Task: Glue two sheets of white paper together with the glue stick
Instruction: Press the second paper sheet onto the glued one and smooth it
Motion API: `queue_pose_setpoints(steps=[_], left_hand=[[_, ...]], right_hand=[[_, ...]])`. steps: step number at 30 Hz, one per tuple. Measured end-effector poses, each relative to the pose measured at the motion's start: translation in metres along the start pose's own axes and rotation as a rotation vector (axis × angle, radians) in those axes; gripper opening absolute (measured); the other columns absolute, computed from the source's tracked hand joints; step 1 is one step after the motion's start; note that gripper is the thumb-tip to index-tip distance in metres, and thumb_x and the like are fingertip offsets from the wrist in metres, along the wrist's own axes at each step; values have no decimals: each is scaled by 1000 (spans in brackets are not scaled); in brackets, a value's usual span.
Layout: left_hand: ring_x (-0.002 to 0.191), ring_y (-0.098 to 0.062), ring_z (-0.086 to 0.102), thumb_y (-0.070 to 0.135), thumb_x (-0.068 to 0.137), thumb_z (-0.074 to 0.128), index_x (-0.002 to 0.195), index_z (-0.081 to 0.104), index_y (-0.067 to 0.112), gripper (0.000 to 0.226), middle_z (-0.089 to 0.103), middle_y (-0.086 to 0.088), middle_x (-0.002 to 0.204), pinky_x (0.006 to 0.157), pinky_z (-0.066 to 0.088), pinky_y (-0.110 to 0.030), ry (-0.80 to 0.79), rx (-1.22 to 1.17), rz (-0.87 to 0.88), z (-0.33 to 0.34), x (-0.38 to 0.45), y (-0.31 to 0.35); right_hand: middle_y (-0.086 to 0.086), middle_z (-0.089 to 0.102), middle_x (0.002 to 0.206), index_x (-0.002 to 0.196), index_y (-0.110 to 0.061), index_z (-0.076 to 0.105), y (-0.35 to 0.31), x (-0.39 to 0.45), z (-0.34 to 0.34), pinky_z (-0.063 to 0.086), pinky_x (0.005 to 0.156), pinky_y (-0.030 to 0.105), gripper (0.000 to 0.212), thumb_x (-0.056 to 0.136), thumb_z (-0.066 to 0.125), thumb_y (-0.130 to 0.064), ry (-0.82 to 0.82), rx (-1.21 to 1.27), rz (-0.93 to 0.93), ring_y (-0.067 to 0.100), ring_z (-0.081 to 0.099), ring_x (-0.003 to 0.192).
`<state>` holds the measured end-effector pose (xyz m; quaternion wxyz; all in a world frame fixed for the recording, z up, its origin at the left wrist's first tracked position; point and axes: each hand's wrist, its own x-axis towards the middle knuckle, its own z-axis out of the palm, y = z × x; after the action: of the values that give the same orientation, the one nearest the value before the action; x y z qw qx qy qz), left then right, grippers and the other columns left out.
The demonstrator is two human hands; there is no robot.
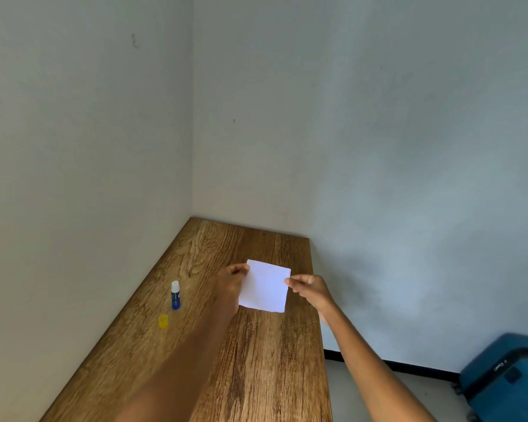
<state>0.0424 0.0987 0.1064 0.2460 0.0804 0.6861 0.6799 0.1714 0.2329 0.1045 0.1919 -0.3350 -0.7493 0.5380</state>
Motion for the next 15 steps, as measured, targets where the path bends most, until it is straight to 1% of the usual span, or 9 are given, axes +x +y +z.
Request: queue_pose_setpoints(steps=[3,5,6,7,9,10,12,13,15], left_hand=[[95,-27,55,19,89,60,104,63,7,20,62,-14,116,87,48,-40,38,108,72,1,1,1],[103,-26,58,25,86,63,116,59,9,35,61,-11,122,93,48,-42,5,249,209,1,3,4],[108,-25,58,28,85,65,119,58,11,39,61,-9,124,97,46,-44,-23,332,319,1,4,6],[112,-22,57,30,83,66,117,61,14,38,61,-6,125,101,42,-46,-54,444,442,2,5,9],[114,-15,56,33,83,65,104,69,21,25,64,1,121,111,27,-48,-125,727,627,7,7,14],[113,-12,56,34,83,63,98,70,24,19,66,5,116,114,17,-48,-174,832,653,9,7,16],[106,-9,58,34,85,61,89,72,25,14,70,9,105,115,4,-49,-276,887,608,15,4,19],[103,-8,60,32,85,61,87,73,25,14,72,9,101,116,4,-50,-303,879,581,17,4,20],[100,-9,62,28,85,61,84,74,23,13,74,7,96,115,12,-51,-306,849,561,19,2,22]], right_hand=[[-2,70,85,81,-22,69,3,-1,7,44,55,2,0,81,69,-22,39,7,-13,5,61,72],[-2,69,90,91,-12,71,5,2,9,43,55,0,13,82,68,-21,36,-29,-26,0,61,74],[-2,69,93,97,-8,70,5,3,10,44,58,1,20,82,68,-21,25,-59,-37,0,62,77],[-2,68,94,100,-6,70,5,4,11,45,63,4,25,82,69,-22,10,-96,-47,3,63,81],[1,70,99,102,-5,69,4,6,16,50,78,18,29,81,69,-24,-18,-139,-61,12,65,91],[4,71,102,102,-4,70,2,6,20,50,83,26,28,81,70,-23,-31,-135,-68,15,66,95],[12,72,103,100,-2,70,0,5,25,49,88,31,26,80,70,-19,-40,-105,-84,19,66,97],[13,72,103,100,-2,70,-1,4,26,49,88,31,26,80,70,-19,-40,-95,-91,19,66,96],[13,72,102,99,-3,70,0,3,27,49,86,31,25,80,70,-19,-37,-79,-95,18,66,93]])
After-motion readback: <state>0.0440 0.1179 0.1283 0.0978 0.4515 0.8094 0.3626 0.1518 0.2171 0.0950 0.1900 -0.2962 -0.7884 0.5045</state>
